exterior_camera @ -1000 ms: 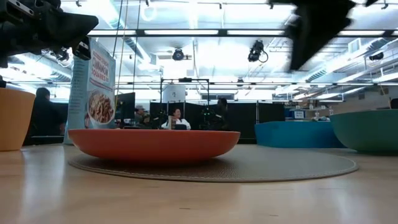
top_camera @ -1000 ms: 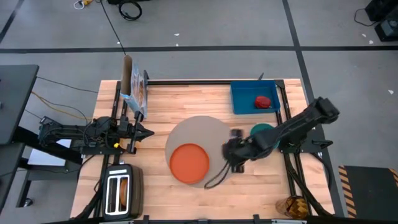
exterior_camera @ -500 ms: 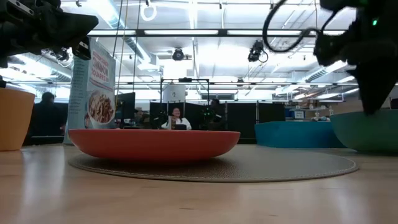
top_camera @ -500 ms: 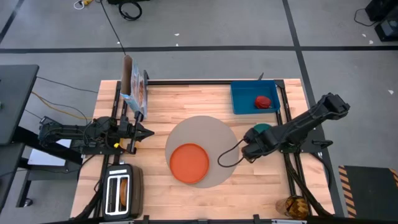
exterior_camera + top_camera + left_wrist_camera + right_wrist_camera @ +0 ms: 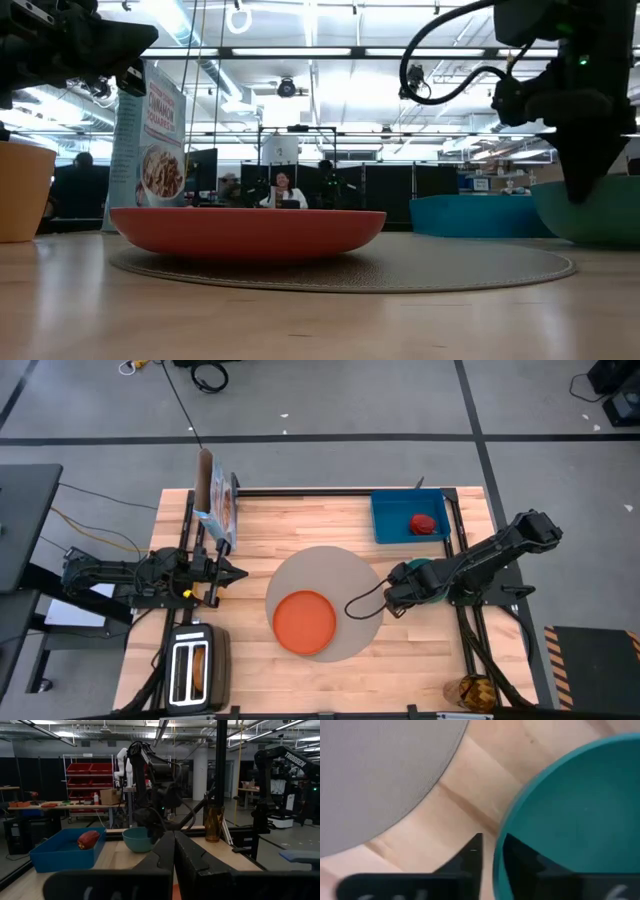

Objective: Arrange a breakfast setting
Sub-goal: Put the orange plate on the round table mat, then put the blue bowl on the round table mat, then put the spoon on the middle left round table mat

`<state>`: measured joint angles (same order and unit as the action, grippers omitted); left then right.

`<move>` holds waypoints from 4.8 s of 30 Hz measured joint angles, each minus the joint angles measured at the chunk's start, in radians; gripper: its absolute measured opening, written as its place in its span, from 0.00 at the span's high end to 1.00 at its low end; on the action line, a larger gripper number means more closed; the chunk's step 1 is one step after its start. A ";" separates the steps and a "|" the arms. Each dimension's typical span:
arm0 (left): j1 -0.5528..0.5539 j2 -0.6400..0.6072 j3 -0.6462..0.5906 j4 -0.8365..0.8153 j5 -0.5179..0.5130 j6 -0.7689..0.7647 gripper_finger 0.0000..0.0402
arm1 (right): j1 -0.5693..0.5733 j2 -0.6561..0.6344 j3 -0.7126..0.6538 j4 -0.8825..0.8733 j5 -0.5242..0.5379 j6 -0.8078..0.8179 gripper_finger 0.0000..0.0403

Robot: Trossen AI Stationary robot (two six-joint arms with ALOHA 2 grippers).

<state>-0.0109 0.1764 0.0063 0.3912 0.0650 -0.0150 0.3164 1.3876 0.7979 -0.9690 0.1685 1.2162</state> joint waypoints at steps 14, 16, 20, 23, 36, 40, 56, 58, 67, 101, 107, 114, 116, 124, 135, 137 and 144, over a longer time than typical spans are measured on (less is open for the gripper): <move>0.000 0.000 0.000 0.000 0.000 0.000 0.98 | 0.076 0.000 0.380 0.057 0.057 -0.487 0.97; 0.000 0.000 0.000 0.000 0.000 0.000 0.98 | 0.091 0.000 0.391 0.118 0.089 -0.704 0.97; 0.000 0.000 0.000 0.000 0.000 0.000 0.98 | 0.089 0.023 0.376 0.214 0.096 -1.095 0.97; 0.000 0.000 0.000 -0.001 0.000 0.000 0.98 | 0.054 0.092 0.367 0.231 0.094 -1.259 0.97; 0.000 0.000 0.000 0.000 0.000 0.000 0.98 | -0.133 0.399 0.485 0.141 0.014 -1.465 0.97; 0.000 0.000 0.000 0.000 0.000 0.000 0.98 | -0.149 0.432 0.486 0.154 0.012 -1.471 0.97; 0.000 0.000 0.000 -0.001 0.000 0.000 0.98 | -0.148 0.456 0.486 0.231 -0.008 -1.455 0.88; 0.000 0.000 0.000 -0.001 0.000 0.000 0.98 | -0.148 0.456 0.486 0.236 0.018 -1.454 0.84; 0.000 0.000 0.000 0.000 0.000 0.000 0.98 | -0.111 0.396 0.571 0.173 0.026 -1.384 0.65; 0.000 0.000 0.000 0.000 0.000 0.000 0.98 | -0.427 -0.060 0.397 -0.247 0.224 -0.663 0.01; 0.000 0.000 0.000 0.000 0.000 0.000 0.98 | -0.581 0.023 0.469 -0.265 0.152 -0.744 0.02; 0.000 0.000 0.000 0.000 0.000 0.000 0.98 | -0.644 0.071 0.500 -0.399 0.114 -0.771 0.02; 0.000 0.000 0.000 0.000 0.000 0.000 0.98 | -0.599 0.056 0.500 -0.430 0.110 -0.742 0.02; 0.000 0.000 0.000 0.000 0.000 0.000 0.98 | -0.286 -0.031 0.500 -0.460 0.021 -0.462 0.02; 0.000 0.000 0.000 0.000 0.000 0.000 0.98 | 0.280 -0.003 0.514 -0.464 -0.307 0.072 0.03; 0.000 0.000 0.000 0.000 0.000 0.000 0.98 | 0.362 0.017 0.526 -0.462 -0.398 0.157 0.03; 0.000 0.000 0.000 0.000 0.000 0.000 0.98 | 0.529 0.099 0.574 -0.455 -0.662 0.343 0.07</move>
<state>-0.0105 0.1768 0.0063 0.3912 0.0651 -0.0151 0.8457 1.4868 1.3714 -1.4242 -0.4939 1.5587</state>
